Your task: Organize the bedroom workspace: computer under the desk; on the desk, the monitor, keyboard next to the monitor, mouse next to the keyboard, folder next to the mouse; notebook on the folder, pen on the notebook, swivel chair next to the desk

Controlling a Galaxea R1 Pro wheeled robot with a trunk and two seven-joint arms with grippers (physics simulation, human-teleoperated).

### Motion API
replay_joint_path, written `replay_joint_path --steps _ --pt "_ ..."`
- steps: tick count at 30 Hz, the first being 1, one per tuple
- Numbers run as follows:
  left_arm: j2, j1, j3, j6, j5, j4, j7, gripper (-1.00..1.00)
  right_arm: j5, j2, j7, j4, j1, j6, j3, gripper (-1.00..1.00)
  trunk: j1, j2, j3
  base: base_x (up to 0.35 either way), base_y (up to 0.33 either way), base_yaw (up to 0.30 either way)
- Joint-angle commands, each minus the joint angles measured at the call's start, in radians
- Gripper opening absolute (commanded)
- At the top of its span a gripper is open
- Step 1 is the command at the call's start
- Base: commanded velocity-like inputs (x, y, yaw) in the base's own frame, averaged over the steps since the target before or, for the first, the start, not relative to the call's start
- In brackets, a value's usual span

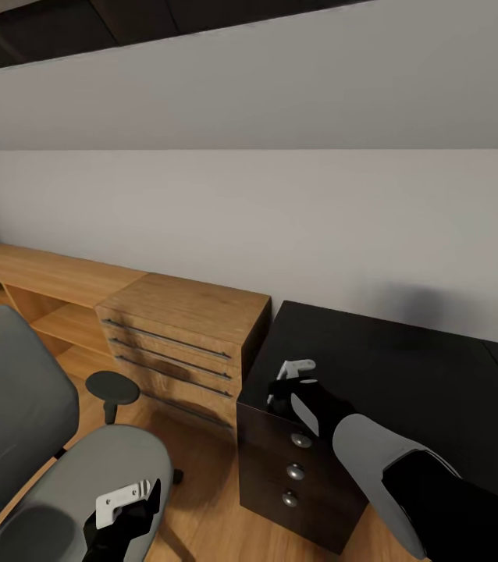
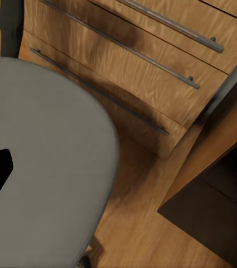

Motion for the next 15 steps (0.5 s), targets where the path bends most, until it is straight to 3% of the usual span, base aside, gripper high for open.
replay_joint_path --steps 1,9,15 --pt "0.0 0.0 -0.001 0.004 0.008 -0.002 0.006 1.0 -0.007 -0.001 -0.007 0.025 0.001 0.012 0.011 -1.0 0.0 0.0 -0.001 0.0 0.0 0.0" --pt "0.0 0.0 -0.001 0.004 0.008 -0.002 0.006 1.0 -0.008 -0.001 -0.007 0.024 0.0 0.051 0.006 -1.0 0.0 0.0 -0.001 0.0 0.0 0.0" --pt "0.0 0.0 0.0 0.004 0.008 -0.002 0.006 1.0 -0.017 -0.001 -0.007 0.023 0.0 0.085 -0.019 -1.0 0.0 0.0 -0.001 0.0 0.0 0.0"
